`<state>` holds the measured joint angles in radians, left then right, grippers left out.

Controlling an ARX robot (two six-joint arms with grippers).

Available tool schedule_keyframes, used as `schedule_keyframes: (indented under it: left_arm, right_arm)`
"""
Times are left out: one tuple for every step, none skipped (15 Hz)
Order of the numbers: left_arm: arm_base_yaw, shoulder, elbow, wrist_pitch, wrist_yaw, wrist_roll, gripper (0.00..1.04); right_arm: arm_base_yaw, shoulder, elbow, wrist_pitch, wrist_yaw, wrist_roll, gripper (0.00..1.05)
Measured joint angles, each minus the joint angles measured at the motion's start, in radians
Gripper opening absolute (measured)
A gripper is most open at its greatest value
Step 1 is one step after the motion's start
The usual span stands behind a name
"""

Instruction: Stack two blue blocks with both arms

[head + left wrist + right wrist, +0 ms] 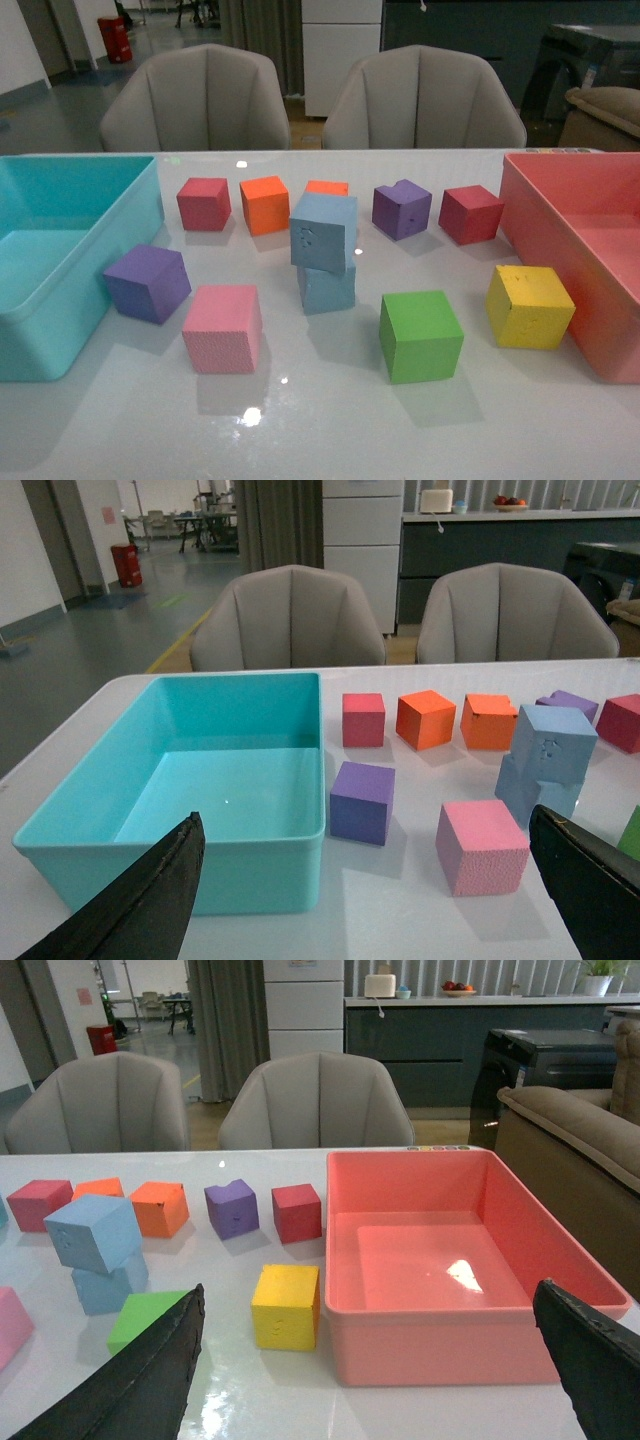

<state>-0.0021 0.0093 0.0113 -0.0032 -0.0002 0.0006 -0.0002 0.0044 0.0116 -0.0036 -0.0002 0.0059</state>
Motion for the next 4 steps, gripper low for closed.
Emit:
schedule_keyframes:
  left_arm:
    - [0.0, 0.0, 0.0, 0.0, 0.0, 0.0, 0.98]
    - [0.0, 0.0, 0.0, 0.0, 0.0, 0.0, 0.98]
    - [0.0, 0.0, 0.0, 0.0, 0.0, 0.0, 0.98]
    - [0.0, 0.0, 0.0, 0.0, 0.0, 0.0, 0.98]
  right_arm:
    - [0.0, 0.0, 0.0, 0.0, 0.0, 0.0, 0.98]
    - [0.0, 0.0, 0.0, 0.0, 0.0, 0.0, 0.98]
    - [0.0, 0.0, 0.0, 0.0, 0.0, 0.0, 0.98]
    - [0.0, 0.0, 0.0, 0.0, 0.0, 0.0, 0.98]
